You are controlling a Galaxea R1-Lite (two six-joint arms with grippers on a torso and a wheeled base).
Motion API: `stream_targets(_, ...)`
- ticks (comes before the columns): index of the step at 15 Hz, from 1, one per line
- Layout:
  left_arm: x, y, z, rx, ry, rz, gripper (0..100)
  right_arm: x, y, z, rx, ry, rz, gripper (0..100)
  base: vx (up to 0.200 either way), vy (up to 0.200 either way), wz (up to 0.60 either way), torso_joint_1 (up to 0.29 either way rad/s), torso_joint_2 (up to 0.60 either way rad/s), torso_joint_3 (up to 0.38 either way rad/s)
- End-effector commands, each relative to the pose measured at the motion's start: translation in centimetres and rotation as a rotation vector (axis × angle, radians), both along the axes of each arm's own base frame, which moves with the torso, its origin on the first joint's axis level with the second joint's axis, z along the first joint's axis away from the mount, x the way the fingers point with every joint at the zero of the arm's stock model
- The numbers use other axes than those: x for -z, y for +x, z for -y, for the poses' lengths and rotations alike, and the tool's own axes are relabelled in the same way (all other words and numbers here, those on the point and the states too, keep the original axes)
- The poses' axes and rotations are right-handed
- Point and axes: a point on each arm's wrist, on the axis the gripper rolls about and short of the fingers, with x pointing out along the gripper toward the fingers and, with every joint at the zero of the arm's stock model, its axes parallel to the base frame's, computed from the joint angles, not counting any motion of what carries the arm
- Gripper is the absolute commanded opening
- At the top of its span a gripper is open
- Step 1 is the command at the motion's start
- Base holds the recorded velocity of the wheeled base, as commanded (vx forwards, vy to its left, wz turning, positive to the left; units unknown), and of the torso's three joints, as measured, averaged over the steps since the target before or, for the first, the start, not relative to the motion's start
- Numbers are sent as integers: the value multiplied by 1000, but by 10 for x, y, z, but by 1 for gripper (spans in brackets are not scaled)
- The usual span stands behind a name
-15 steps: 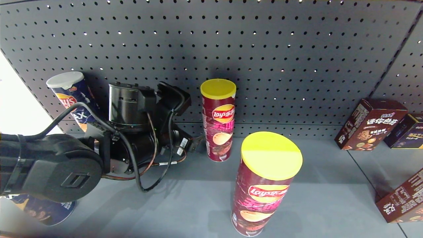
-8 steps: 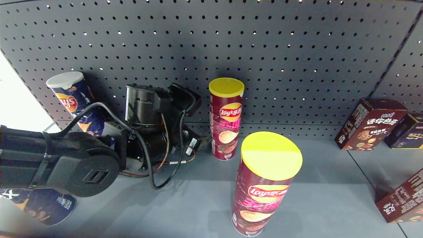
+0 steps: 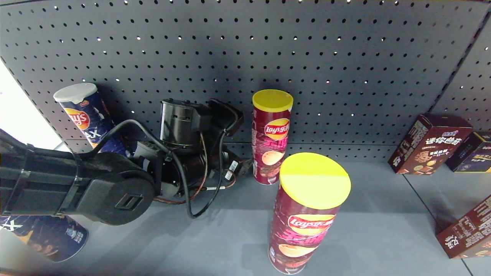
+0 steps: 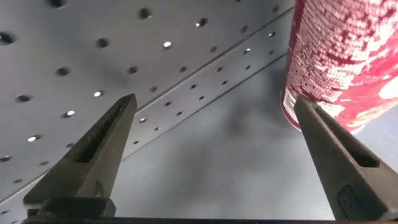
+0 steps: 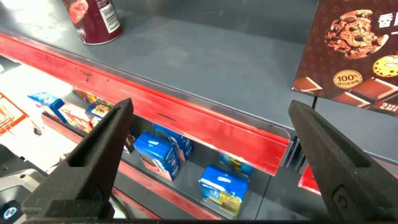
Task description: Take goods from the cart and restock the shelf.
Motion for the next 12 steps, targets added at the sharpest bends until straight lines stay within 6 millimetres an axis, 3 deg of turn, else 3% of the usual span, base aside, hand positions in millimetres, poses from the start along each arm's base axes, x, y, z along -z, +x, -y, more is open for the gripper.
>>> stream_targets(1,3,1,1,1,4,-7,100,0,0,0,-1,-1,-1,100,0,0,0,0,0,0)
stream_targets(5,-7,-6,0,8,-10,15,100,0,0,0,-1,-1,-1,100,0,0,0,0,0,0)
stream_targets(8,-43,-58,-18,61,-69,80,100,0,0,0,-1,-1,-1,100,0,0,0,0,0,0)
stream_targets(12,-57,-95,-41,78,-113,135,100,0,0,0,-1,-1,-1,100,0,0,0,0,0,0)
